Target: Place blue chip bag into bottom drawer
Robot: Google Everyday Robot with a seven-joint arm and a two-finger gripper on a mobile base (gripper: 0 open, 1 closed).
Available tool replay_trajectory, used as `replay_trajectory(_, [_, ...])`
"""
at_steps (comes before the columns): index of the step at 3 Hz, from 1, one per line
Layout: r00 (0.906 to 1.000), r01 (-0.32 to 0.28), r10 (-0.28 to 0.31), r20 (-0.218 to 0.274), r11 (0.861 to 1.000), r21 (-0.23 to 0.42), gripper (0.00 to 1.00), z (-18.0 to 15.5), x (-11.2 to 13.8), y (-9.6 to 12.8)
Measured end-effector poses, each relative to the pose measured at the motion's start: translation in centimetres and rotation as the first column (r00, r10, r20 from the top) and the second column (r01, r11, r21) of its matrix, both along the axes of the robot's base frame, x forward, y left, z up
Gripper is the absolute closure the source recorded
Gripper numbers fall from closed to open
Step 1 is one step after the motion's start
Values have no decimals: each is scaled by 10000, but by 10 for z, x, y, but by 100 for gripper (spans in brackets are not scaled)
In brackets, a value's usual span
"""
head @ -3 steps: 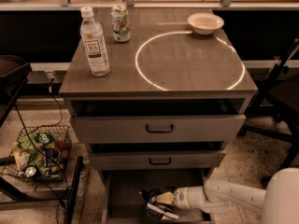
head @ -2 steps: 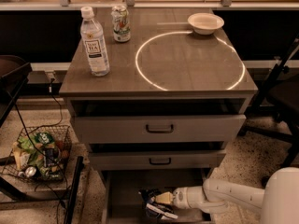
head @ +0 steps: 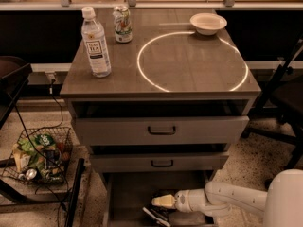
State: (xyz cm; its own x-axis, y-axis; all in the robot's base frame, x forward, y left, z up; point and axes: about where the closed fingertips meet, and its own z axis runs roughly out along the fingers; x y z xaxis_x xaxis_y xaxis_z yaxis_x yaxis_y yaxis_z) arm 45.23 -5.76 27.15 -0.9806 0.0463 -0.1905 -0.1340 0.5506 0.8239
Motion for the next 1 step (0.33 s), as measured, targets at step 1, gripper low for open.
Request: replay_trajectory(1, [10000,-24,24,-13,10000,17,0,0,-1,2])
